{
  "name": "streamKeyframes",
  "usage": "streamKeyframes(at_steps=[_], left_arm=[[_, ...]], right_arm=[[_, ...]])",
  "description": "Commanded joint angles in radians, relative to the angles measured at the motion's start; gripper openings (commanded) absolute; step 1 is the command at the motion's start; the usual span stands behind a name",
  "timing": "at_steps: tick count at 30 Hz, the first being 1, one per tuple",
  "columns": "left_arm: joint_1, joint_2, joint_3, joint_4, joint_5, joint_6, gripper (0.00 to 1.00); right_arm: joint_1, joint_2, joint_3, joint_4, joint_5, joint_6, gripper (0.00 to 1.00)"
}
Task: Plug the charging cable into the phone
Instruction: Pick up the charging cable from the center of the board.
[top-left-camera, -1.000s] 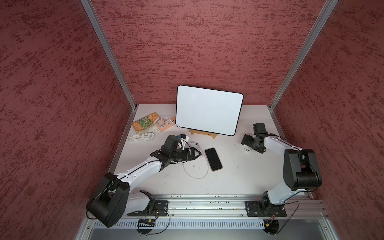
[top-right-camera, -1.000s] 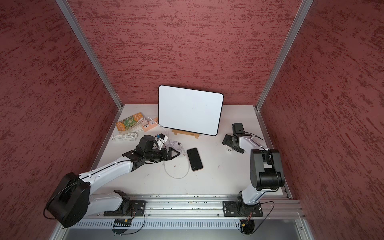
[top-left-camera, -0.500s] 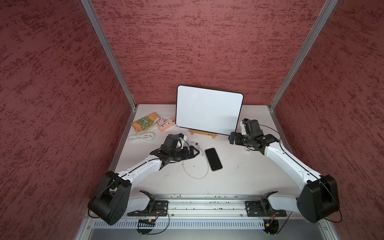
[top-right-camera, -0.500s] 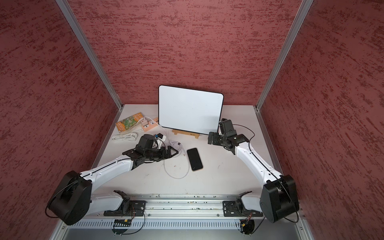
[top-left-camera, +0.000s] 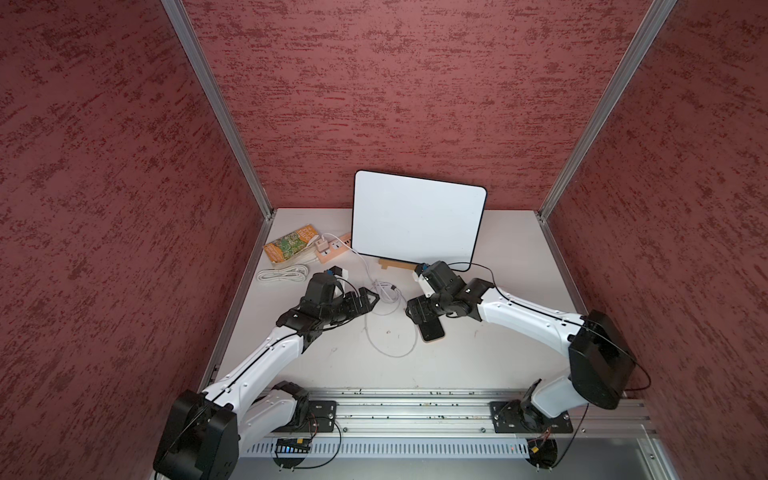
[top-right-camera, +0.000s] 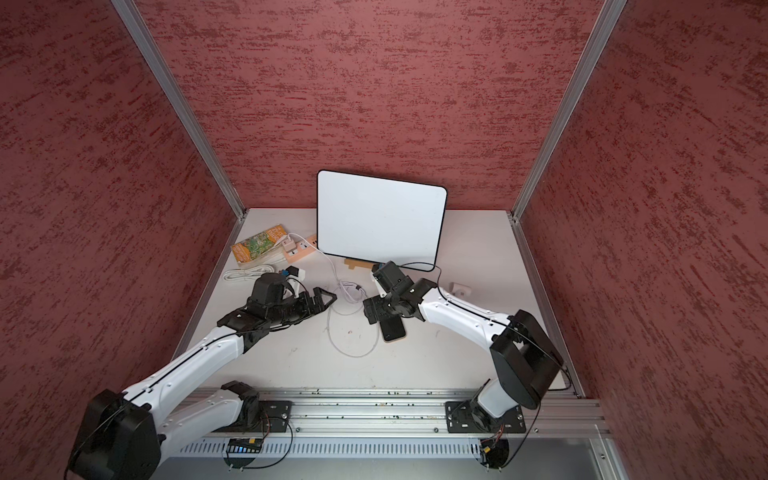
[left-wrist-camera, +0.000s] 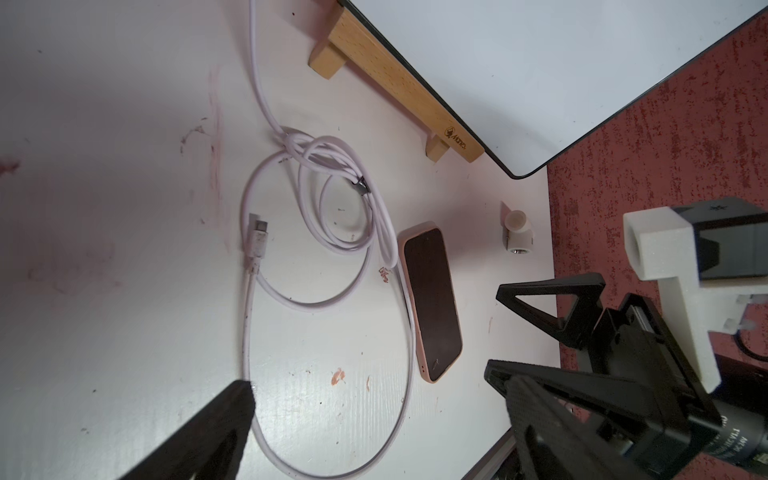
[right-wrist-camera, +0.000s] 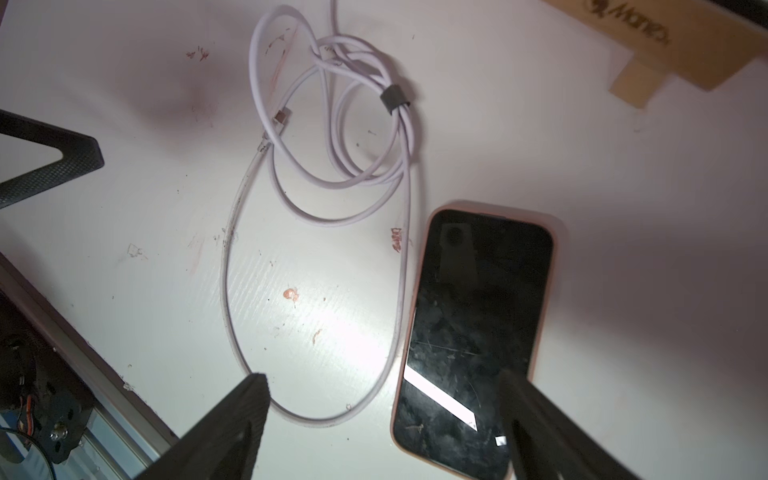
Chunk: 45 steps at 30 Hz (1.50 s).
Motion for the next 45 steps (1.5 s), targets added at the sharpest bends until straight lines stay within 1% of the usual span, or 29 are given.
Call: streamKeyframes(at_steps=[1, 3, 7, 9, 14, 20, 26, 29, 33, 35, 39, 41, 45], left_arm=[[0.029, -0.013, -0.016, -0.031, -0.015, -0.001, 0.98], [0.043, -0.014, -0.024, -0.034, -0.017, 0.001, 0.95], [0.093, -0.041, -0.042, -0.06, -0.038, -0.012, 0.94], [0.123, -0.08, -0.063, -0.074, -0.061, -0.028, 0.95], [0.185, -0.195, -0.083, -0.136, -0.1, -0.039, 0.98], [0.228, -0.274, -0.085, -0.199, -0.09, -0.03, 1.0], [0.255, -0.289, -0.089, -0.211, -0.058, -0.015, 1.0], [0.262, -0.293, -0.09, -0.209, -0.045, -0.012, 1.0], [0.268, -0.293, -0.091, -0.198, -0.029, -0.012, 1.0], [0.273, -0.289, -0.091, -0.195, -0.023, -0.01, 1.0], [0.276, -0.289, -0.091, -0.19, -0.011, -0.006, 1.0], [0.279, -0.289, -0.092, -0.187, -0.006, -0.006, 1.0], [0.282, -0.286, -0.092, -0.185, -0.004, -0.006, 1.0]], right_arm=[[0.056, 0.027, 0.056, 0.049, 0.002, 0.007, 0.88], [0.087, 0.044, 0.065, 0.048, 0.028, 0.051, 0.85], [0.174, 0.077, 0.087, 0.046, 0.085, 0.151, 0.8], [0.227, 0.12, 0.135, 0.024, 0.115, 0.223, 0.78], [0.319, 0.272, 0.281, -0.002, 0.163, 0.294, 0.76], [0.329, 0.444, 0.445, -0.049, 0.192, 0.326, 0.7], [0.326, 0.556, 0.568, -0.128, 0.258, 0.326, 0.64], [0.317, 0.601, 0.604, -0.162, 0.288, 0.332, 0.61], [0.3, 0.63, 0.623, -0.172, 0.307, 0.334, 0.58], [0.292, 0.641, 0.63, -0.173, 0.305, 0.338, 0.54], [0.281, 0.658, 0.636, -0.173, 0.295, 0.335, 0.49], [0.279, 0.665, 0.637, -0.168, 0.285, 0.329, 0.46], [0.279, 0.676, 0.635, -0.155, 0.274, 0.322, 0.34]])
